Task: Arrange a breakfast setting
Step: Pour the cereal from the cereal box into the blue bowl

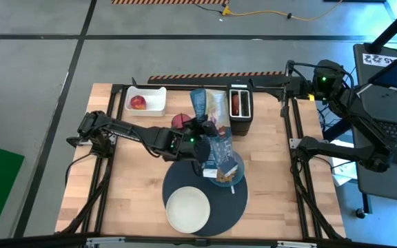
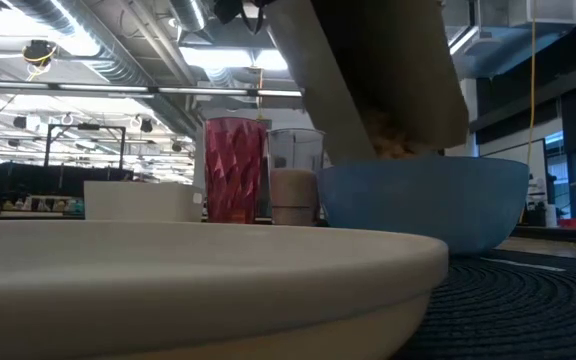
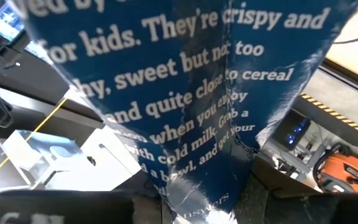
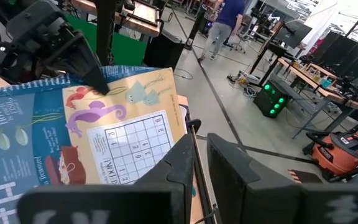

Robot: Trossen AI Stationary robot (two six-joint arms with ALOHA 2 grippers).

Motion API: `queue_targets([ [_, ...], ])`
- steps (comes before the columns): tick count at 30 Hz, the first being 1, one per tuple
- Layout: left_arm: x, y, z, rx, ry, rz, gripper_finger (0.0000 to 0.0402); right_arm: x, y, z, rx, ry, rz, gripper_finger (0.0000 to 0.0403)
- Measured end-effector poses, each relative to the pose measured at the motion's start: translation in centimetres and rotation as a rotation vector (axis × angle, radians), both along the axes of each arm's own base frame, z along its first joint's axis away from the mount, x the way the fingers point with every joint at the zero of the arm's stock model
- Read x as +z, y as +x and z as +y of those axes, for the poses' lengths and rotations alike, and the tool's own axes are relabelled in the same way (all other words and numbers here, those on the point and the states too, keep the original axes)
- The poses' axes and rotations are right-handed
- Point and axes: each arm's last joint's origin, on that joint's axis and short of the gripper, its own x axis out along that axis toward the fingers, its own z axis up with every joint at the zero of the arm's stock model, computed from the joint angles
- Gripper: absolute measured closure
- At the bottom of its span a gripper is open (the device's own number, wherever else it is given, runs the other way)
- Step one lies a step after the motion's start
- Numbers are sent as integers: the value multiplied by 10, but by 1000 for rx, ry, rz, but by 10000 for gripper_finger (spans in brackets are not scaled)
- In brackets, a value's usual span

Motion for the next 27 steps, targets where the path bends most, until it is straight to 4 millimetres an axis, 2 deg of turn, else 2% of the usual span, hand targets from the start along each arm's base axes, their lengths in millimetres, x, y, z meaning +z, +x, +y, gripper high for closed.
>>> queue_targets([
  [10,7,2,2,-8,-2,-28,296,-1,0,1,23,13,8,352],
  [16,7,2,2,-4,1,-30,296,-11,10,-3,144,157,58,352],
  [21,7,3,2,-5,-1,-31,296,-19,35,0,197,177,104,352],
  [25,8,3,2,-5,-1,-32,296,-31,68,10,250,160,166,352],
  [27,8,2,2,-5,-1,-33,296,-40,86,14,213,130,216,352],
])
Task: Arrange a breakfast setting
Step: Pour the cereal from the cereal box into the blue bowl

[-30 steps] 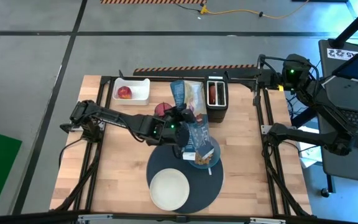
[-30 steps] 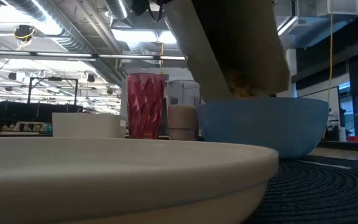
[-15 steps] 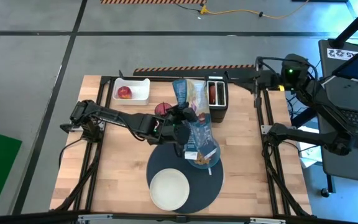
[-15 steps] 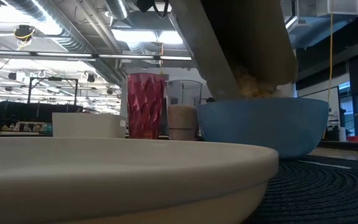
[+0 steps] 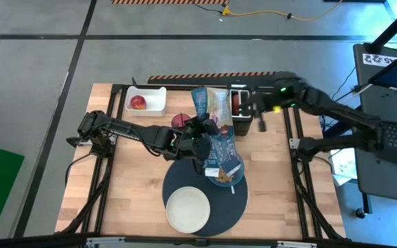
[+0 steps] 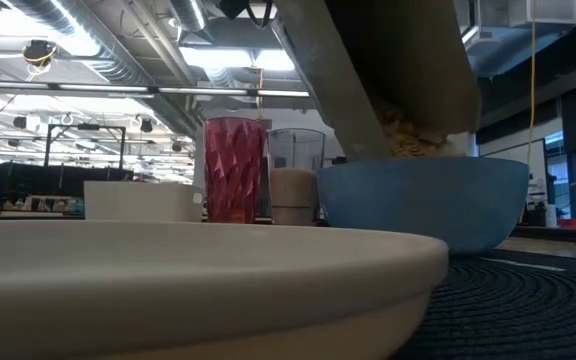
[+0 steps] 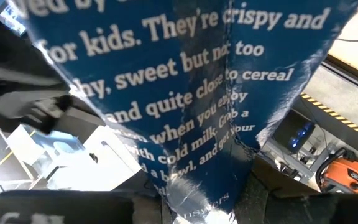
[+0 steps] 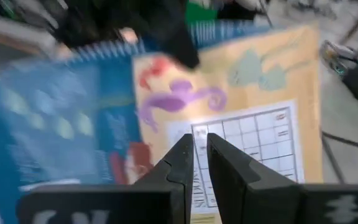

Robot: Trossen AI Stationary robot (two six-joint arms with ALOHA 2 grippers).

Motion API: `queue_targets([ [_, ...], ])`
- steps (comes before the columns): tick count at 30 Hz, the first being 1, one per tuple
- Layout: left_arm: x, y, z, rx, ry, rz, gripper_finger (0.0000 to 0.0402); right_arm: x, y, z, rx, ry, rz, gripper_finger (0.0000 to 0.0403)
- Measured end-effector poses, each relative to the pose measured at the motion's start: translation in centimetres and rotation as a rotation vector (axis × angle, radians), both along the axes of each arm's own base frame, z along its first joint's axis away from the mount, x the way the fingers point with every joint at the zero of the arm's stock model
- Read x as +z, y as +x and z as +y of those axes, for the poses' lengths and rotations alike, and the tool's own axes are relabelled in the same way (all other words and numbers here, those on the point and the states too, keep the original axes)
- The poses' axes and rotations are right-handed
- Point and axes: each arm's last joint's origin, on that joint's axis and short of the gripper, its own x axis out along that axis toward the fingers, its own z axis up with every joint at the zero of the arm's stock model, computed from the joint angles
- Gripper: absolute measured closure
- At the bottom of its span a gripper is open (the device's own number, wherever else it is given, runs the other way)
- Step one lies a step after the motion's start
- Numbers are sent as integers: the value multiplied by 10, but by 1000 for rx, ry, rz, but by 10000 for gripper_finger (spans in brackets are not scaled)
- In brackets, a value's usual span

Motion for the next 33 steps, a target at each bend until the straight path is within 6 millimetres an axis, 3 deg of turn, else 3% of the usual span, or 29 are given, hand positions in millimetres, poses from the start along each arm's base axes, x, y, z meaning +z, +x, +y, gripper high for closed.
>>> queue_targets([
  [4,0,0,0,0,-1,-2,296,-16,31,4,-69,-77,60,352],
  [8,0,0,0,0,-1,-4,296,-28,49,2,-22,-58,81,352],
  [11,0,0,0,-1,-1,0,296,-29,50,1,-30,-56,86,352],
  [17,1,0,0,0,-2,-7,296,-5,35,2,-146,-105,8,352],
  [23,0,0,0,-5,-2,5,296,-24,49,4,-151,-112,97,352],
  [30,4,-2,2,5,1,-12,296,-13,41,7,-214,-146,54,352],
  [33,5,-2,2,0,-4,-14,296,-22,48,11,-190,-148,94,352],
])
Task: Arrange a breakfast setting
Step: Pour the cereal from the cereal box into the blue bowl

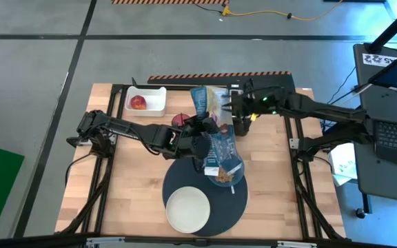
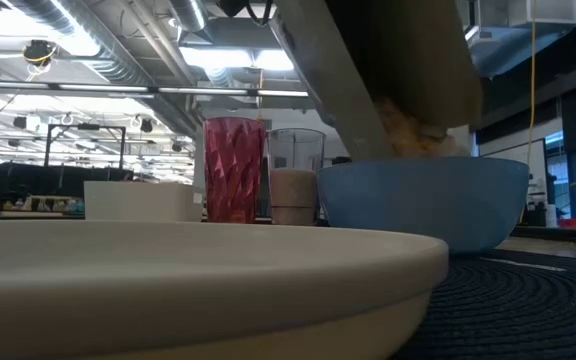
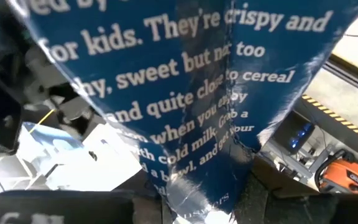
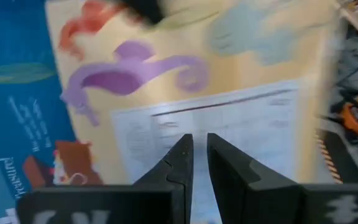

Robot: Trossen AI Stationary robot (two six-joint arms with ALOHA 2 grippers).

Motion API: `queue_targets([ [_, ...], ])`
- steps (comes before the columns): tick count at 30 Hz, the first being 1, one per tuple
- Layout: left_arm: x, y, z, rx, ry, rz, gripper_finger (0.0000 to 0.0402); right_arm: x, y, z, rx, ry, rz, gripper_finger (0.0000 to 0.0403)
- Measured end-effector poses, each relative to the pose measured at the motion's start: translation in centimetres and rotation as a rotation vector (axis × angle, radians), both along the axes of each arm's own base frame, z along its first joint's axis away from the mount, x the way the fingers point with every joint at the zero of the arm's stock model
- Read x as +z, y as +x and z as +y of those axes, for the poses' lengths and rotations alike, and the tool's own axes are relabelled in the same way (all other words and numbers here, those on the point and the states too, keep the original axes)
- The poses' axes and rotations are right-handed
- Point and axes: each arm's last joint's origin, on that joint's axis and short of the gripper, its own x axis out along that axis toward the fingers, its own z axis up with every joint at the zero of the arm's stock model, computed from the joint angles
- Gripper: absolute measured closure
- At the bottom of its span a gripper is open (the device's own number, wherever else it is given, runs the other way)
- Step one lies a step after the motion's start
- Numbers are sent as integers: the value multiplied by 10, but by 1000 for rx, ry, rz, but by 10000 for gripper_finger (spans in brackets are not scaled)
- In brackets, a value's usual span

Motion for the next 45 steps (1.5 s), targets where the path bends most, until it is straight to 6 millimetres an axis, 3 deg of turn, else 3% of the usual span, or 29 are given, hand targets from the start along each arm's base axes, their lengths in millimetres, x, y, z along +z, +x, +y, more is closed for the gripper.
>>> queue_targets([
  [3,0,0,0,-3,1,10,296,-4,3,2,21,-6,20,352],
  [9,2,-1,0,3,7,-1,296,13,-6,2,-30,-29,-54,352],
  [15,1,-1,2,-6,7,21,296,-3,7,0,-3,3,21,352],
  [22,1,-1,3,2,14,24,296,8,6,0,-17,-10,-71,352],
  [27,0,-2,3,-11,7,42,296,-7,18,-1,25,35,-9,352],
  [33,8,-7,4,4,11,11,297,12,12,-1,-6,4,-76,352],
  [41,10,-8,8,3,4,10,301,1,17,-2,-6,18,-10,352],
  [45,11,-8,10,9,7,10,305,12,11,-1,-10,-21,-43,352],
])
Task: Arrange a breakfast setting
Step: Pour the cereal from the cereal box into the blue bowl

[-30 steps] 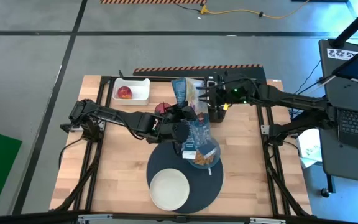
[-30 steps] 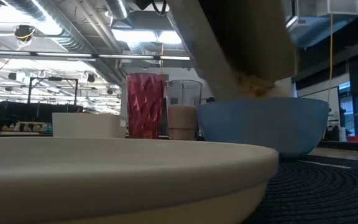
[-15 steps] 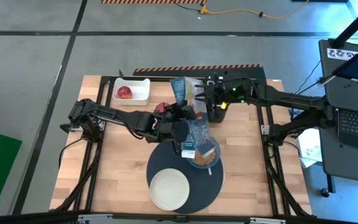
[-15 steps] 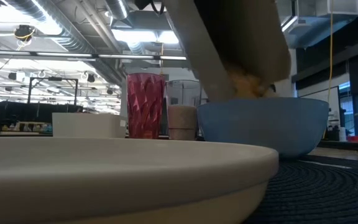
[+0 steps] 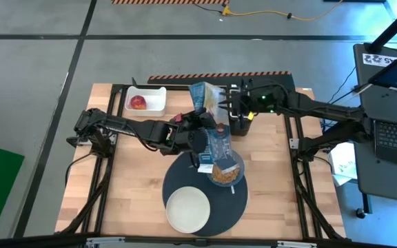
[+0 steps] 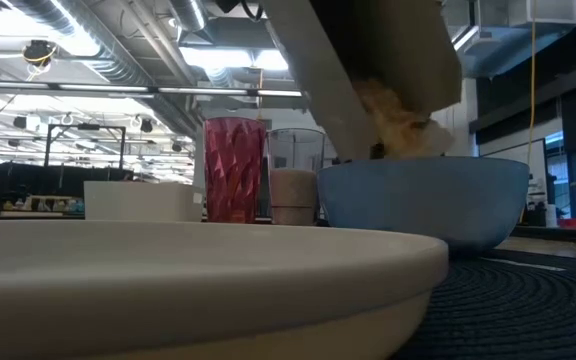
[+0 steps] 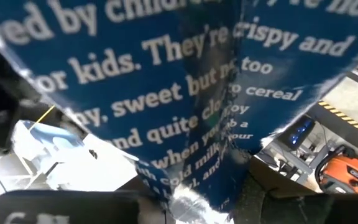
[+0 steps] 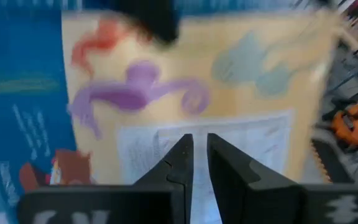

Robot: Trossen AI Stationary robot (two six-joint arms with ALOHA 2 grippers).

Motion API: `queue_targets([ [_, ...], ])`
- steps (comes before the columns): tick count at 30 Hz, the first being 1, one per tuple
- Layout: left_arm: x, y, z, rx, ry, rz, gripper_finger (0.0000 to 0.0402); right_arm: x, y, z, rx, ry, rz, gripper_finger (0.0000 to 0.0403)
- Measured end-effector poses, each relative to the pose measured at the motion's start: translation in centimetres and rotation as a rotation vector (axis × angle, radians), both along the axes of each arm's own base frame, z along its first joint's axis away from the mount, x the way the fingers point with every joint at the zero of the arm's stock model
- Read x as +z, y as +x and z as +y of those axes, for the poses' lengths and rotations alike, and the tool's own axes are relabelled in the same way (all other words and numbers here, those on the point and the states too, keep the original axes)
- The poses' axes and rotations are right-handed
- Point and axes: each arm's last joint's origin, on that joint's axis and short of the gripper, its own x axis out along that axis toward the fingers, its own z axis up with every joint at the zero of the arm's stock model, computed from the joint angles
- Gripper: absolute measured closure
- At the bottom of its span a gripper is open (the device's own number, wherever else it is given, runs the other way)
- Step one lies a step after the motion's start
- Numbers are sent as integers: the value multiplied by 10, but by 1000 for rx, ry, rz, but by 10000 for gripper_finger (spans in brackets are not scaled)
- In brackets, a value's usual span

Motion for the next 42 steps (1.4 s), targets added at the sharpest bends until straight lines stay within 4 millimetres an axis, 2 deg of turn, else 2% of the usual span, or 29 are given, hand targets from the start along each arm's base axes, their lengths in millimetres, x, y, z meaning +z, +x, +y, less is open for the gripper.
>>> queue_targets([
  [3,0,1,0,-12,2,13,306,5,-2,0,5,-17,-14,352],
  [9,0,1,5,-11,4,27,306,-8,6,-1,25,7,54,352],
  [15,1,2,9,3,7,21,306,4,-3,0,-12,-22,0,352],
  [21,1,2,9,1,4,16,306,-13,3,0,8,12,110,352],
  [27,1,2,9,2,6,18,306,-3,0,0,2,-9,46,352],
  [32,2,3,9,-2,4,7,306,-15,4,-1,13,7,129,352],
  [38,3,4,9,4,3,-16,306,-4,-1,-1,-30,-43,63,352],
  [42,3,4,9,-2,0,-16,306,-11,3,-2,-13,-47,110,352],
])
